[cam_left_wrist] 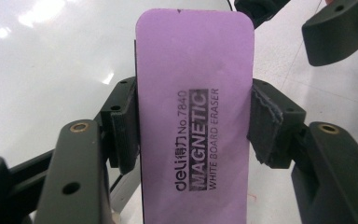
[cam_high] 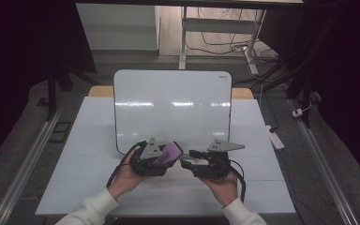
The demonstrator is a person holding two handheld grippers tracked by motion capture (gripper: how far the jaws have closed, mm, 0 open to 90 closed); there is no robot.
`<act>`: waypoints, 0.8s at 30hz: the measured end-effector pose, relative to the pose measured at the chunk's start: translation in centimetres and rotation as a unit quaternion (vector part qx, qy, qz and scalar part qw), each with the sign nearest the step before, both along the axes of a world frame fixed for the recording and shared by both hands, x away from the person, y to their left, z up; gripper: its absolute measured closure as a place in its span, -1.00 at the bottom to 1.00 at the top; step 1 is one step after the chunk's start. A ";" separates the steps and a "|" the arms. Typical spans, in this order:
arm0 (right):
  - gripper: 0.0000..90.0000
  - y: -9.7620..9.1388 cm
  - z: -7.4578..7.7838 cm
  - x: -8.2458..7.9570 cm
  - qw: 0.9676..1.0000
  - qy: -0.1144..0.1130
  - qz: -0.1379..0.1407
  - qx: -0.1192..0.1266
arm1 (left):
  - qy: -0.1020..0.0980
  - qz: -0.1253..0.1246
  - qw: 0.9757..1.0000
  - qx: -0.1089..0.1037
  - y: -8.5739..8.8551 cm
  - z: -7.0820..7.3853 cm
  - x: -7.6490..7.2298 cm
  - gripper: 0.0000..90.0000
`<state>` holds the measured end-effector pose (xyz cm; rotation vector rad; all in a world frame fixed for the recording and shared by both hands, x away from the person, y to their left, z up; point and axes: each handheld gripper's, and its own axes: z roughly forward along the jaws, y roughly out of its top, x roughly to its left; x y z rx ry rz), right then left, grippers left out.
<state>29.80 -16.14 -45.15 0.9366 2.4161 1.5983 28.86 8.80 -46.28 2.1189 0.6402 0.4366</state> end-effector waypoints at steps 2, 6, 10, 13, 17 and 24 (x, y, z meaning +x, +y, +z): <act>-0.05 0.0 -0.1 -0.1 1.000 0.001 0.001 -0.001 | 0.003 0.005 1.000 -0.006 0.0 0.1 0.1 -0.08; -0.08 0.6 -0.8 -0.5 1.000 0.002 -0.001 -0.012 | 0.014 0.015 0.999 -0.036 0.1 0.6 0.5 -0.08; -0.10 1.5 -1.8 -1.1 1.000 -0.004 -0.010 -0.026 | 0.011 0.021 0.998 -0.053 -0.4 1.0 0.6 -0.08; -0.13 2.4 -2.5 -1.5 0.999 -0.010 -0.022 -0.032 | 0.011 0.022 0.998 -0.063 -0.8 1.2 0.6 -0.08; -0.13 3.0 -2.7 -1.9 0.998 -0.026 -0.042 -0.024 | 0.007 0.022 0.997 -0.072 -1.2 1.4 0.5 -0.08; -0.01 3.3 -2.6 -2.3 0.997 -0.047 -0.066 0.000 | 0.007 0.024 0.996 -0.082 -2.0 1.3 0.3 -0.08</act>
